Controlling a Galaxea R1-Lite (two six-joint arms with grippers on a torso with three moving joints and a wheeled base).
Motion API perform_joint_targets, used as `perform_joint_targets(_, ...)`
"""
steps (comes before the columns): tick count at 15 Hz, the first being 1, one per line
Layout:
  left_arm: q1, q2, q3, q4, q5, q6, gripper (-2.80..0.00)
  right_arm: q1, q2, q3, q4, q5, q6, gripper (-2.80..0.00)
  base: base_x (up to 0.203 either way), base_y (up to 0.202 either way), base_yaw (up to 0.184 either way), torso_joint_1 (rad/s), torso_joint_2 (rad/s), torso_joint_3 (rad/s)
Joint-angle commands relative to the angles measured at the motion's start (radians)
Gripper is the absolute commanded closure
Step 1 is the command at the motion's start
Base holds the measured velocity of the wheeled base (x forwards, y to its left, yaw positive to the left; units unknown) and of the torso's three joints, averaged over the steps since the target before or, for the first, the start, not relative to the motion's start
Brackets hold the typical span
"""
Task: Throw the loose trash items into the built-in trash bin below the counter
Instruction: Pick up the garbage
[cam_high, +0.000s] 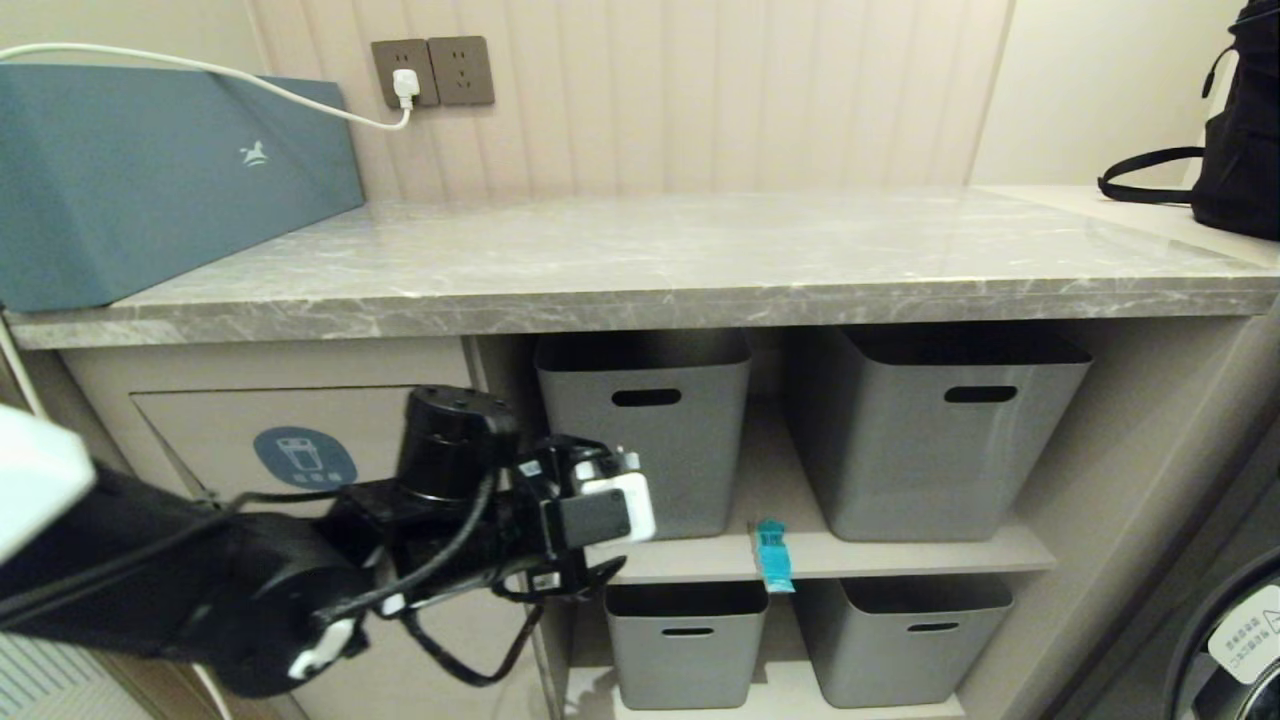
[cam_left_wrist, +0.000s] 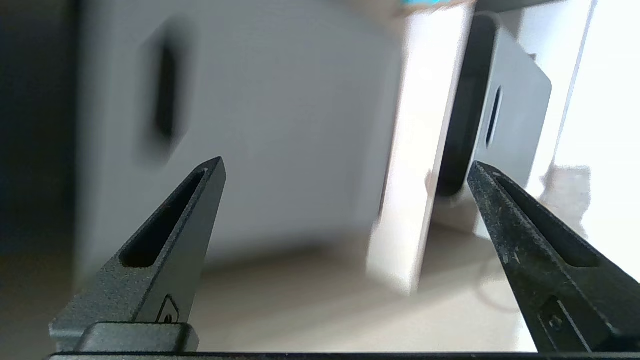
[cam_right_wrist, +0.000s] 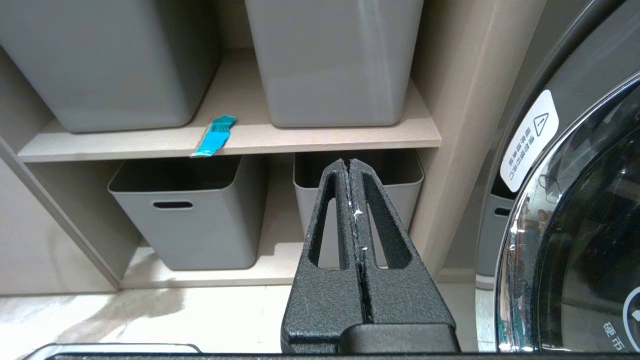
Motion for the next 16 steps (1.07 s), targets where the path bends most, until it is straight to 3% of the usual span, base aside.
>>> perform_joint_targets(1, 0.034, -0.257, 0.08, 0.027, 0.002, -0.049, -2.8, 0.0, 0.001, 0.0, 0.001, 0.0, 0.0, 0.0, 0.0, 0.0, 0.0, 0.0, 0.0, 0.0)
perform_joint_targets(3, 0.086, -0.479, 0.144, 0.121, 0.01, -0.186, -2.8, 0.0, 0.0, 0.0, 0.001, 0.0, 0.0, 0.0, 0.0, 0.0, 0.0, 0.0, 0.0, 0.0)
perform_joint_targets(7, 0.313, -0.865, 0.182, 0.456, -0.019, -0.522, -2.8, 0.0, 0.0, 0.0, 0.001, 0.0, 0.0, 0.0, 0.0, 0.0, 0.0, 0.0, 0.0, 0.0)
perform_joint_targets(10, 0.516, -1.081, 0.28, 0.61, -0.034, -0.832, -2.8, 0.0, 0.001, 0.0, 0.001, 0.0, 0.0, 0.0, 0.0, 0.0, 0.0, 0.0, 0.0, 0.0)
perform_joint_targets(12, 0.582, -1.195, 0.468, 0.626, -0.036, -0.91, -2.8, 0.0, 0.0, 0.0, 0.001, 0.0, 0.0, 0.0, 0.0, 0.0, 0.0, 0.0, 0.0, 0.0)
perform_joint_targets(14, 0.616, -1.354, 0.668, 0.594, -0.036, -0.936, -2.8, 0.0, 0.0, 0.0, 0.001, 0.0, 0.0, 0.0, 0.0, 0.0, 0.0, 0.0, 0.0, 0.0)
perform_joint_targets(16, 0.618, -1.527, 0.764, 0.576, -0.03, -0.953, -2.8, 0.0, 0.001, 0.0, 0.001, 0.0, 0.0, 0.0, 0.0, 0.0, 0.0, 0.0, 0.0, 0.0)
